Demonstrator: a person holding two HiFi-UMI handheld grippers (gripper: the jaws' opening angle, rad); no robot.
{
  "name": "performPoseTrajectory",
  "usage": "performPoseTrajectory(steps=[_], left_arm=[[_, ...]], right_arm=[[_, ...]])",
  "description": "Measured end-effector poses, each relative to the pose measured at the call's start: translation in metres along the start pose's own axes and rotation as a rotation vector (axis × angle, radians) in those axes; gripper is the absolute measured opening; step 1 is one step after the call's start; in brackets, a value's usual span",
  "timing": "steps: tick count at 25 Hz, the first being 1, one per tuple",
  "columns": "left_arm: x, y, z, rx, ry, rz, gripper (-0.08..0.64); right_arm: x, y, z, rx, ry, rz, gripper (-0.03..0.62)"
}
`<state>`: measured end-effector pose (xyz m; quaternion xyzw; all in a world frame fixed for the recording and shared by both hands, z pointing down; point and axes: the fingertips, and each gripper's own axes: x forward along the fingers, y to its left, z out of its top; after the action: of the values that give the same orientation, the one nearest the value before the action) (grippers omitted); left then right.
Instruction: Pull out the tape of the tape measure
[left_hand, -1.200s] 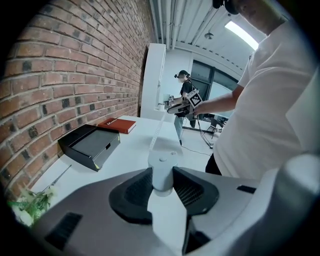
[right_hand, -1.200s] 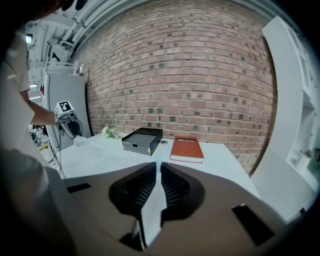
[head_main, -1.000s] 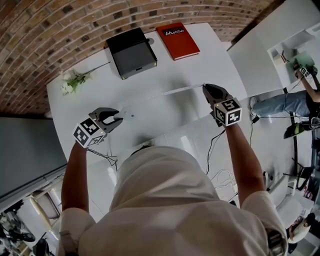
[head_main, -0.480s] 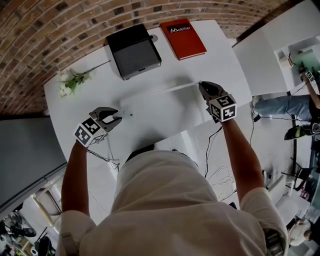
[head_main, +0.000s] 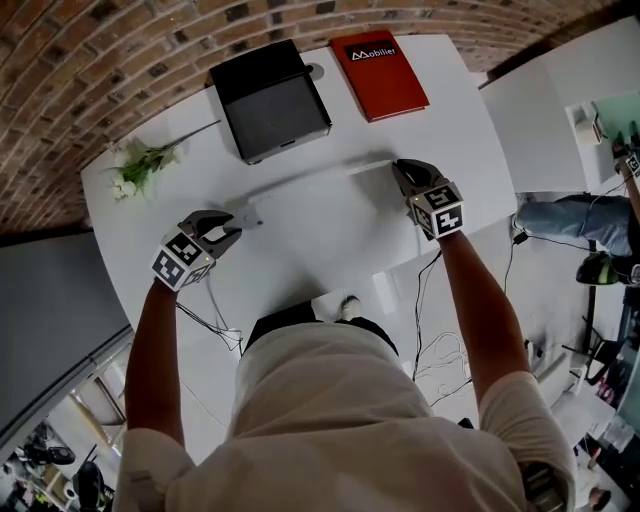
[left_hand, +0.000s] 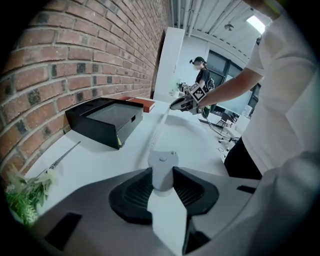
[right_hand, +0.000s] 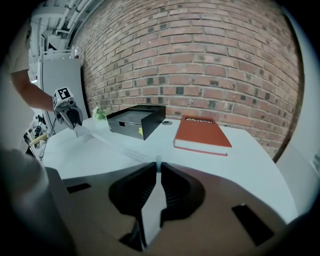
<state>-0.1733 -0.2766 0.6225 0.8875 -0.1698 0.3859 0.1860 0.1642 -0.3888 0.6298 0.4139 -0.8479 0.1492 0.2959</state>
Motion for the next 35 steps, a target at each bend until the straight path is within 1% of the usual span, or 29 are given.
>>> performPoseTrajectory(steps=[5, 10, 16, 19, 23, 27, 32, 35], left_arm=[[0.010, 0.015, -0.006, -0.005, 0.009, 0.015, 0.123], [0.022, 0.025, -0.014, -0.010, 0.013, 0.025, 0.123], [0.031, 0.031, -0.020, -0.026, 0.002, 0.026, 0.124], [0.034, 0.033, -0.021, -0.019, 0.005, 0.030, 0.124], [0.038, 0.035, -0.026, -0.005, 0.029, 0.044, 0.126], [0.043, 0.036, -0.033, 0.003, 0.056, 0.067, 0.133], [0.042, 0.037, -0.036, -0.011, 0.055, 0.090, 0.170], [0.039, 0.035, -0.034, -0.015, 0.051, 0.103, 0.172]], right_arm=[[0.022, -0.004, -0.010, -0.013, 0.029, 0.014, 0.035], [0.035, -0.004, -0.020, -0.040, 0.077, 0.019, 0.035], [0.045, -0.007, -0.035, -0.034, 0.121, 0.000, 0.035], [0.047, -0.008, -0.035, -0.034, 0.132, -0.010, 0.036], [0.048, -0.008, -0.035, -0.037, 0.145, -0.022, 0.037], [0.047, -0.009, -0.037, 0.001, 0.143, -0.024, 0.037], [0.042, -0.010, -0.041, 0.016, 0.145, -0.023, 0.055], [0.035, -0.009, -0.044, 0.018, 0.143, -0.021, 0.055]])
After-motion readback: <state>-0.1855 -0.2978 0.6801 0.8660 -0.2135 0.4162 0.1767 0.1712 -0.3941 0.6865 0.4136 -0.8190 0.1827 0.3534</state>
